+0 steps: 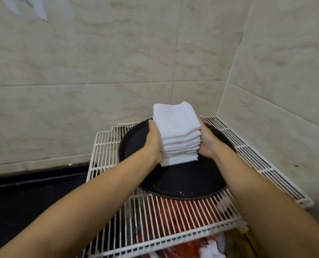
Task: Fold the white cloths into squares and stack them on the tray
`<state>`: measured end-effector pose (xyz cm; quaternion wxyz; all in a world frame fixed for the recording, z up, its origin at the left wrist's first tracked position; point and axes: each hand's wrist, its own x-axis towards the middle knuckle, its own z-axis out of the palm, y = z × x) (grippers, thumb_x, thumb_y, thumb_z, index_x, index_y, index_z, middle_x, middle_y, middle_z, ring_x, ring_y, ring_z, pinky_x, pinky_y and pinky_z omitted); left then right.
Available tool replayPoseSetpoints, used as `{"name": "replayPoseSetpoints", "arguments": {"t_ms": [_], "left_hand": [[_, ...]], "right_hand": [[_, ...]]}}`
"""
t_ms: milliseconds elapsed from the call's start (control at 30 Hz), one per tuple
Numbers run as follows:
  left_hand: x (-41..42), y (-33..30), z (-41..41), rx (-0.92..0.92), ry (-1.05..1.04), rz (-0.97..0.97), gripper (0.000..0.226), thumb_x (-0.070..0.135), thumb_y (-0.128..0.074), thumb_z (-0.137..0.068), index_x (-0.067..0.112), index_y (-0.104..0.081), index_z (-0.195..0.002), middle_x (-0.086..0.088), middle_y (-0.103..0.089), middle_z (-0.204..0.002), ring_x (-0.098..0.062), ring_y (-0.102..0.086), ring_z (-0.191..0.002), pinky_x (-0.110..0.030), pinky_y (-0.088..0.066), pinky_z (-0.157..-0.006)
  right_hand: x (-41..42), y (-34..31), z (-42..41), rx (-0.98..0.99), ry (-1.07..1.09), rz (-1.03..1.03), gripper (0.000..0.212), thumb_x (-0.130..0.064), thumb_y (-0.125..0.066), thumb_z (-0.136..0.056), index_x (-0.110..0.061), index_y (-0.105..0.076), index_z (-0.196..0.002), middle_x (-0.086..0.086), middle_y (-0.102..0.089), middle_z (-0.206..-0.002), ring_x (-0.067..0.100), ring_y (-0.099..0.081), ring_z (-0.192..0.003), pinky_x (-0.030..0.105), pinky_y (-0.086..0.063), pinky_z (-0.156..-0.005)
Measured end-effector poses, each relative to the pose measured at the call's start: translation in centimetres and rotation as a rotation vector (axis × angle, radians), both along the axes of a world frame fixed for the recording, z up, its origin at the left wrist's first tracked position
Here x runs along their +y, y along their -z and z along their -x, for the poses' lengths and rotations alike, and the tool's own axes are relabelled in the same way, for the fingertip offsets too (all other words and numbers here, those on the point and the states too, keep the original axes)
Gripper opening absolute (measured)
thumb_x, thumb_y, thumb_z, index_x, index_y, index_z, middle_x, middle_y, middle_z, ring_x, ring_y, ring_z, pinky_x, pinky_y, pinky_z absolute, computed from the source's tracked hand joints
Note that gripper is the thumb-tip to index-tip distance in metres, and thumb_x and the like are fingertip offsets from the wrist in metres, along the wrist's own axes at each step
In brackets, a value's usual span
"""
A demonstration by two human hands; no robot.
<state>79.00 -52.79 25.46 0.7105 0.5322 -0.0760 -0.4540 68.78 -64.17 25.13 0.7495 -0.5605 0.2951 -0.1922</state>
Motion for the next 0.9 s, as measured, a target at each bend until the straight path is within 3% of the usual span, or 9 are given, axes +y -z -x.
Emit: {"name": "replayPoseSetpoints", "arguments": {"t_ms": [100, 167, 300, 400, 433, 533, 600, 767, 900], "left_hand": [[0.2, -0.9, -0.1, -0.002, -0.002, -0.003, 0.069, 0.071, -0.028, -0.088, 0.02, -0.066, -0.116, -0.011, -0.071, -0.111, -0.032, -0.068, -0.099, -0.046, -0.053, -0.091], [0.4, -1.0, -0.3, 0.004, -0.009, -0.017, 0.07, 0.069, -0.023, -0.09, 0.019, -0.065, -0.116, -0.012, -0.069, -0.115, -0.032, -0.067, -0.1, -0.044, -0.054, -0.089], [1.6, -0.5, 0.2, 0.031, -0.003, 0.009, 0.076, 0.069, -0.014, -0.092, 0.016, -0.062, -0.117, -0.008, -0.064, -0.123, -0.026, -0.062, -0.107, -0.038, -0.052, -0.073], [2.1, 0.5, 1.3, 0.006, -0.001, 0.01, 0.078, 0.071, -0.013, -0.091, 0.018, -0.066, -0.114, -0.007, -0.067, -0.119, -0.024, -0.064, -0.106, -0.037, -0.053, -0.078], [2.2, 0.7, 1.7, -0.011, -0.01, -0.006, 0.08, 0.071, -0.014, -0.09, 0.018, -0.067, -0.116, -0.007, -0.069, -0.116, -0.024, -0.065, -0.104, -0.038, -0.054, -0.082], [1.8, 1.1, 2.5, -0.062, -0.042, -0.023, 0.078, 0.072, -0.014, -0.09, 0.022, -0.065, -0.121, -0.005, -0.07, -0.115, -0.023, -0.065, -0.106, -0.041, -0.049, -0.099], [1.6, 1.1, 2.4, -0.064, -0.073, -0.02, 0.075, 0.07, -0.015, -0.091, 0.021, -0.067, -0.117, -0.005, -0.071, -0.112, -0.024, -0.065, -0.104, -0.04, -0.05, -0.097], [1.7, 0.9, 2.4, -0.078, -0.022, -0.044, 0.075, 0.069, -0.016, -0.092, 0.02, -0.067, -0.117, -0.007, -0.07, -0.113, -0.024, -0.066, -0.101, -0.037, -0.053, -0.083], [2.7, 1.1, 1.4, -0.089, 0.058, -0.043, 0.076, 0.066, -0.017, -0.093, 0.014, -0.056, -0.132, -0.006, -0.059, -0.132, -0.022, -0.057, -0.12, -0.035, -0.051, -0.085]], "right_hand": [[0.5, 0.0, -0.7, 0.039, -0.033, 0.039, 0.058, -0.063, -0.03, -0.093, -0.021, -0.069, -0.097, 0.006, -0.072, -0.097, 0.021, -0.067, -0.092, 0.035, -0.053, -0.085], [0.3, -0.2, -0.6, 0.056, -0.052, 0.051, 0.061, -0.065, -0.027, -0.093, -0.021, -0.068, -0.099, 0.007, -0.072, -0.1, 0.022, -0.067, -0.095, 0.037, -0.052, -0.089], [-0.8, -0.2, 0.9, 0.048, -0.041, 0.072, 0.064, -0.062, -0.019, -0.096, -0.02, -0.052, -0.132, 0.007, -0.059, -0.131, 0.023, -0.056, -0.119, 0.042, -0.042, -0.105], [-1.9, 1.4, 1.7, 0.036, -0.076, 0.024, 0.078, -0.072, -0.023, -0.087, -0.029, -0.02, -0.151, 0.001, -0.027, -0.157, 0.021, -0.032, -0.141, 0.046, -0.028, -0.116], [-1.6, 1.5, 2.0, 0.03, -0.078, 0.005, 0.076, -0.071, -0.021, -0.088, -0.028, -0.018, -0.151, 0.001, -0.028, -0.156, 0.022, -0.032, -0.142, 0.045, -0.029, -0.115], [-0.6, 1.5, 1.6, -0.008, -0.111, 0.002, 0.064, -0.058, -0.012, -0.097, -0.021, -0.045, -0.139, 0.005, -0.056, -0.134, 0.022, -0.054, -0.121, 0.037, -0.047, -0.096], [-0.3, 1.7, 1.2, -0.029, -0.118, -0.007, 0.062, -0.057, -0.013, -0.098, -0.022, -0.056, -0.127, 0.006, -0.061, -0.129, 0.021, -0.06, -0.111, 0.035, -0.049, -0.09], [0.1, 1.6, 1.2, -0.003, -0.118, 0.006, 0.061, -0.055, -0.016, -0.099, -0.019, -0.057, -0.126, 0.007, -0.061, -0.129, 0.02, -0.061, -0.105, 0.035, -0.048, -0.091], [-0.2, 0.0, 2.2, 0.086, -0.171, 0.058, 0.057, -0.055, -0.021, -0.099, -0.02, -0.052, -0.132, 0.005, -0.054, -0.139, 0.02, -0.051, -0.124, 0.038, -0.039, -0.106]]}}
